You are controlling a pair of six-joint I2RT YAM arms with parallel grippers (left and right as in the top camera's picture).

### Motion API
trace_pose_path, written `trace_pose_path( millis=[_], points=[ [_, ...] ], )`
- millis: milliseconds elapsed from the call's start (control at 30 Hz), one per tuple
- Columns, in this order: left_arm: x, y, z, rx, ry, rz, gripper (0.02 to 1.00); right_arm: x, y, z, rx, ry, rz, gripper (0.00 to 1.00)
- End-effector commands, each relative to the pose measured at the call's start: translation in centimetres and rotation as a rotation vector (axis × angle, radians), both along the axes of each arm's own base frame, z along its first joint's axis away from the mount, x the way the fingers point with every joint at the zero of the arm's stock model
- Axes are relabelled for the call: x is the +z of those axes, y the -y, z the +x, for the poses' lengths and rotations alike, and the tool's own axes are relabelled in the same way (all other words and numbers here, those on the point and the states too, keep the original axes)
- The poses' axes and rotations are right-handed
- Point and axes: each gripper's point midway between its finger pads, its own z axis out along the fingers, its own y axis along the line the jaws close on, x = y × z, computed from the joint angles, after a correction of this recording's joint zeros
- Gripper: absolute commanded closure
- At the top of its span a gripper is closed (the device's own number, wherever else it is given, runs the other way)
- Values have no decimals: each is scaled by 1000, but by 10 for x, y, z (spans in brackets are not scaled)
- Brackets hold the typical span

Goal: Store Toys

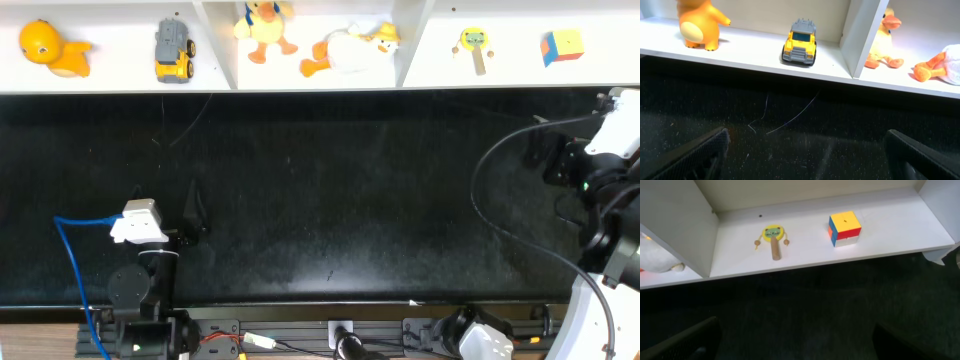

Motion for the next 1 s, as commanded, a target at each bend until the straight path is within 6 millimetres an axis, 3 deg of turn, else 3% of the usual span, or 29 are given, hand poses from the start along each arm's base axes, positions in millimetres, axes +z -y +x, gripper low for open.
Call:
trace_pose_path(
  millis=[33,133,200,333,500,767,933,1000],
  points=[
    [0,-1,0,0,7,-8,20,-6,1,3,3,-21,-1,3],
    [0,-1,0,1,7,-8,20,-13,2,6,5,-41,6,3],
    [0,-1,0,1,7,-8,20,-17,-8,10,33,-60,0,5],
    [0,-1,0,1,7,-8,20,-11,-50,14,157,-45,-30,5],
    [0,-1,0,1,7,-8,20,6,-100,6,314,16,-51,3],
    [0,-1,0,0,7,-8,20,38,-126,-27,393,148,-85,3],
    [0,-1,0,0,7,-8,20,24,-151,-57,492,181,-94,5],
    [0,-1,0,0,7,-8,20,14,-148,-62,498,213,-190,3]
  ],
)
